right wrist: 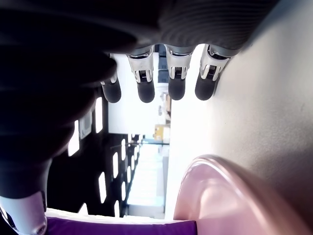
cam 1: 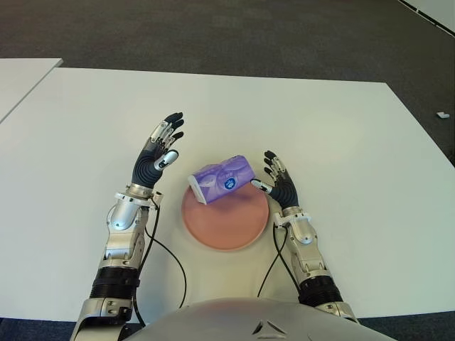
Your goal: Put the tissue paper into the plate.
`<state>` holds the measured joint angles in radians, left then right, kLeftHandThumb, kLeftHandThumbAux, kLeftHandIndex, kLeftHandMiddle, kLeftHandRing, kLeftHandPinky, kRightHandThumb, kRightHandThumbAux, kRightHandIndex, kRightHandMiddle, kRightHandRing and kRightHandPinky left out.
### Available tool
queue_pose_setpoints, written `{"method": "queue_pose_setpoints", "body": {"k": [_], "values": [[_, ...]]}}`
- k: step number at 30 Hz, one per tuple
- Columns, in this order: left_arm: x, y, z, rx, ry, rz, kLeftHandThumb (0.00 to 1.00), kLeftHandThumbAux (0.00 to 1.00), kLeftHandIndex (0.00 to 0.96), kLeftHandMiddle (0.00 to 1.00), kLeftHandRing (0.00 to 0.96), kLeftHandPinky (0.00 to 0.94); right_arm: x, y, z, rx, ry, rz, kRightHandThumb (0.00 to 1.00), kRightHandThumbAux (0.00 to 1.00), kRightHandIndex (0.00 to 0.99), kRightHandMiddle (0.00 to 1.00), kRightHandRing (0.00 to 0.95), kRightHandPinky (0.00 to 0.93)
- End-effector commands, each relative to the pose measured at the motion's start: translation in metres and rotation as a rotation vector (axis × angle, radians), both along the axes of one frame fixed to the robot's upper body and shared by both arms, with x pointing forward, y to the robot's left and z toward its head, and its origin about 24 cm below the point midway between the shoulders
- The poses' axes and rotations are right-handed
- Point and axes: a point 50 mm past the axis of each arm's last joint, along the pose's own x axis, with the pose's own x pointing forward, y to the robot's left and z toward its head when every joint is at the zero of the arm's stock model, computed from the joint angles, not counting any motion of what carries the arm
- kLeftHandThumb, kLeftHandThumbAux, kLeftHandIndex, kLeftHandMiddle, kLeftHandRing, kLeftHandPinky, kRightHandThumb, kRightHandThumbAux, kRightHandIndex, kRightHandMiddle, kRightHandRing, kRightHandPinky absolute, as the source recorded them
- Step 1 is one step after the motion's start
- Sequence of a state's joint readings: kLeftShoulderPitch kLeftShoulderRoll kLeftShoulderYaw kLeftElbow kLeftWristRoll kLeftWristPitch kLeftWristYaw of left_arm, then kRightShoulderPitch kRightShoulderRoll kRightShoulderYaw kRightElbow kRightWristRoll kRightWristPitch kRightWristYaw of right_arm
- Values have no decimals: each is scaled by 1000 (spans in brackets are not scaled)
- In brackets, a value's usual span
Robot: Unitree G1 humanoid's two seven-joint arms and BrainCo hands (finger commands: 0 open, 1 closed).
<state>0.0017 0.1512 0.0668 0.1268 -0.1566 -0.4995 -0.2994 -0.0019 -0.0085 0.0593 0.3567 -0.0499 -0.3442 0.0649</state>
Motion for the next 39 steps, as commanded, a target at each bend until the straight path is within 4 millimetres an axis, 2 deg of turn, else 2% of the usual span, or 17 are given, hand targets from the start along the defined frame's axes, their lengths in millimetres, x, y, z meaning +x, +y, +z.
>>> {"method": "queue_pose_setpoints", "body": {"k": [1,4,9,14,22,39], "values": [[-5,4,-18,34,74,63,12,427,47,2,0,0,-20,-4,-32,16,188,-27,0,703,0,0,0,0],[-9,4,-29,62,110,93,3,422,45,0,0,0,-18,-10,-31,26,190,-43,0,702,0,0,0,0],[-9,4,-35,84,135,130,0,399,36,0,0,0,-8,-35,-38,60,212,-89,0,686,0,1,0,0],[-10,5,-45,94,153,195,0,386,30,0,0,0,-9,-38,-37,177,197,-99,0,660,0,6,0,0],[-13,2,-58,40,198,283,2,425,28,0,0,0,-11,-50,-30,310,159,-116,0,630,0,11,0,0],[-11,3,-66,19,213,332,0,491,21,0,0,0,-12,-55,-34,332,182,-165,0,661,0,18,0,6]]}}
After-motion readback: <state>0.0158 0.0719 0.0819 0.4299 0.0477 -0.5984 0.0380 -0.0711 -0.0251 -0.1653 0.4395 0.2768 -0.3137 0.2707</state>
